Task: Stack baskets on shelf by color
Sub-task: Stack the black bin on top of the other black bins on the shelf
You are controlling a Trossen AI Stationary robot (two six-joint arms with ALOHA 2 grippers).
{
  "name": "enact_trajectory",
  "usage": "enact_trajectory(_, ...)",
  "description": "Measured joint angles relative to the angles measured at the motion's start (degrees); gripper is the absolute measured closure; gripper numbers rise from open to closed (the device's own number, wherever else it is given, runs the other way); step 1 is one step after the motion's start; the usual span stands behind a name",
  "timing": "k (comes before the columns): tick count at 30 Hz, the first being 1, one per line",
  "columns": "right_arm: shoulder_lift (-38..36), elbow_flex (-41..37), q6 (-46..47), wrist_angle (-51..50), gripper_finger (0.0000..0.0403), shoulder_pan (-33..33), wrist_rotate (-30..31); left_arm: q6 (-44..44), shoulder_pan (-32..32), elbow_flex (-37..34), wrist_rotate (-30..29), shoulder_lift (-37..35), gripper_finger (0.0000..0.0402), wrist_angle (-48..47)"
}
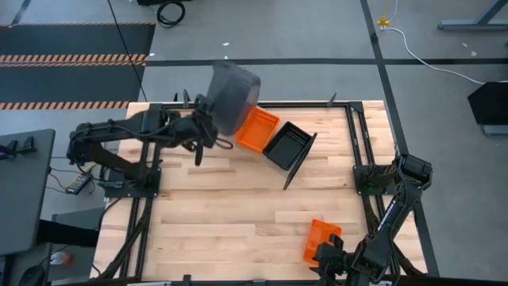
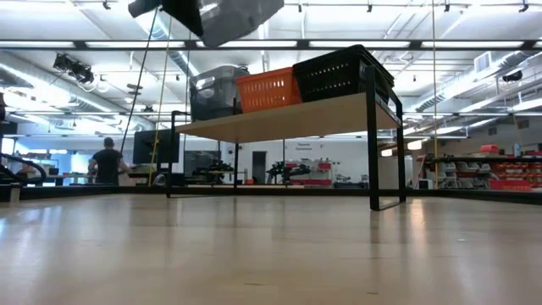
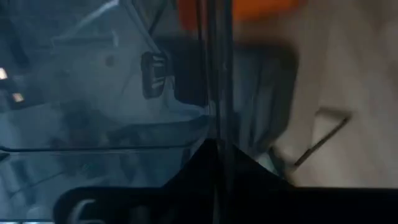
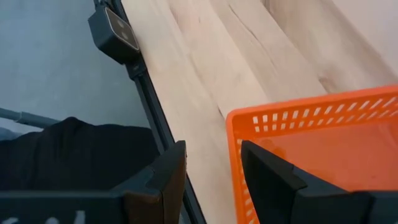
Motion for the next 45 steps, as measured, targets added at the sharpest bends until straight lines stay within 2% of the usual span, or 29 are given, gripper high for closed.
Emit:
enact_trajectory(8, 0.00, 0.00, -1.20, 0.02, 0.0242, -0.10, 1.04, 11.87, 7.35, -0.02, -1.23, -0.18, 0.0391, -1.45)
enact_trajectory(24, 0.00, 0.00, 1.62, 0.08, 0.0242, -0.28, 1.04, 12.76, 17.35, -0.02, 8.96, -0.16, 0.0391, -3.33)
enact_trajectory(28, 0.00, 0.00, 1.81, 0.47, 0.0242, -0.26, 1.78, 12.76, 18.07, -0.02, 10.78, -0.12, 0.0391, -6.23)
enact_trajectory(36, 0.00, 0.00, 1.84, 0.99, 0.0242, -0.28, 2.99, 12.60, 18.01, -0.02, 13.33, -0.10, 0.0389, -6.00)
enact_trajectory(40, 0.00, 0.00, 1.71, 1.03, 0.0242, -0.28, 3.00, 12.56, 18.01, -0.02, 15.99, -0.07, 0.0380, -5.92)
enact_trajectory(45, 0.00, 0.00, 1.52, 1.15, 0.0242, -0.28, 3.00, 9.98, 18.01, -0.02, 16.45, -0.07, 0.0364, -5.95)
